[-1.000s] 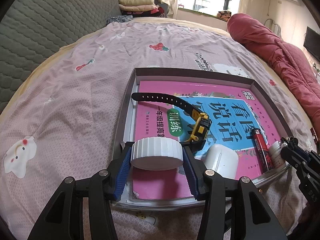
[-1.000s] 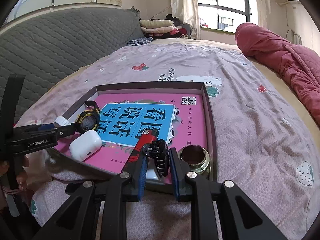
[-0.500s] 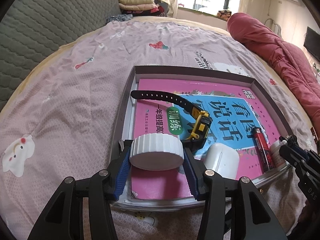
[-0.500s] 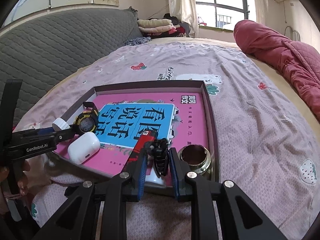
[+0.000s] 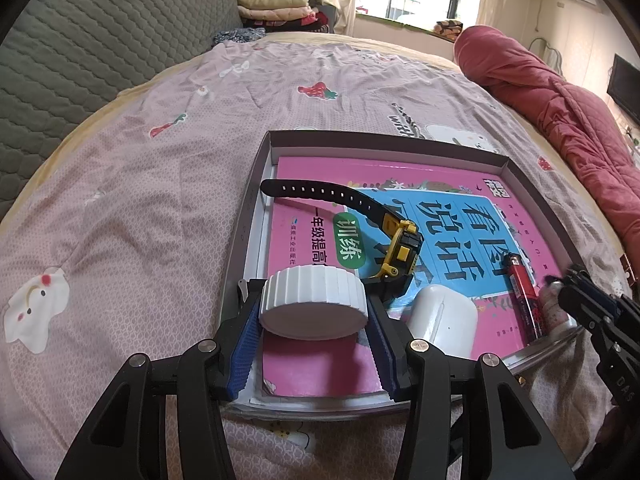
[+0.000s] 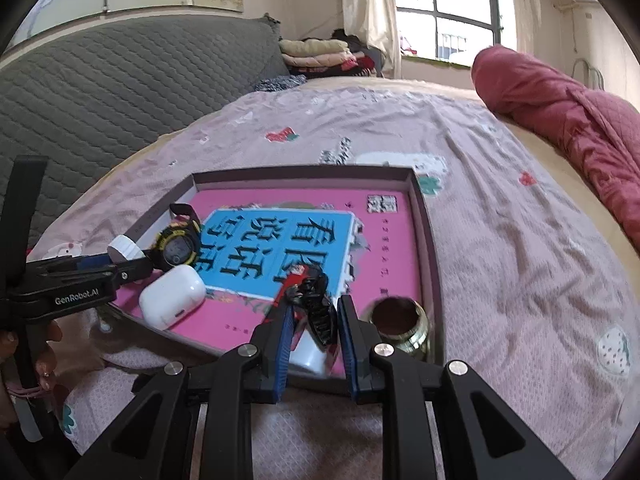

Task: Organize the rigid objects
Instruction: 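Lower the keys beside the pill bottle and open the right tool while the left tool lowers the lid, then open the left tool to release the jar lid in the tray while the right tool withdraws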

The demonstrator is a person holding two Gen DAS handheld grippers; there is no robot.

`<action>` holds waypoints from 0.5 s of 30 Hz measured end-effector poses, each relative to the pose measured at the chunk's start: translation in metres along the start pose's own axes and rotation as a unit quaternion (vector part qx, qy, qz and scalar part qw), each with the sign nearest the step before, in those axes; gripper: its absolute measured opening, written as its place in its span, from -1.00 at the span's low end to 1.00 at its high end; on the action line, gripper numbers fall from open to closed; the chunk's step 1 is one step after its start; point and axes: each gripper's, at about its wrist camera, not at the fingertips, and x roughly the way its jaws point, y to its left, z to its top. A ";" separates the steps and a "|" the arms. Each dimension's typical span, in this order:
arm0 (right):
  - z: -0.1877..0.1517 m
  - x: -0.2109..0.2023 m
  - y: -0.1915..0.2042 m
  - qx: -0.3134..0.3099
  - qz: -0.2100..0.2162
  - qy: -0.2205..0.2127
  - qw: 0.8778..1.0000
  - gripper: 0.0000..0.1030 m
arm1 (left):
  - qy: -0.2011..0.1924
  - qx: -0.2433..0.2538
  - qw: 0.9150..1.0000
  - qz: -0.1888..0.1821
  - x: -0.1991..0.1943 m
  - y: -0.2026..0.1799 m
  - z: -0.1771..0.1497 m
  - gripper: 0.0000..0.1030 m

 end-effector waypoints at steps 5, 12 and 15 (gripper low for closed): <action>0.000 0.000 0.012 -0.024 0.008 -0.003 1.000 -0.57 | 0.000 0.001 1.000 0.000 0.000 0.000 0.000 0.01; 0.001 0.001 0.016 -0.026 0.014 0.001 1.000 -0.57 | 0.000 0.001 1.000 0.000 0.000 0.000 -0.001 0.01; 0.002 0.002 0.015 -0.022 0.014 0.001 1.000 -0.57 | -0.001 -0.001 1.000 -0.002 0.000 0.000 -0.001 0.01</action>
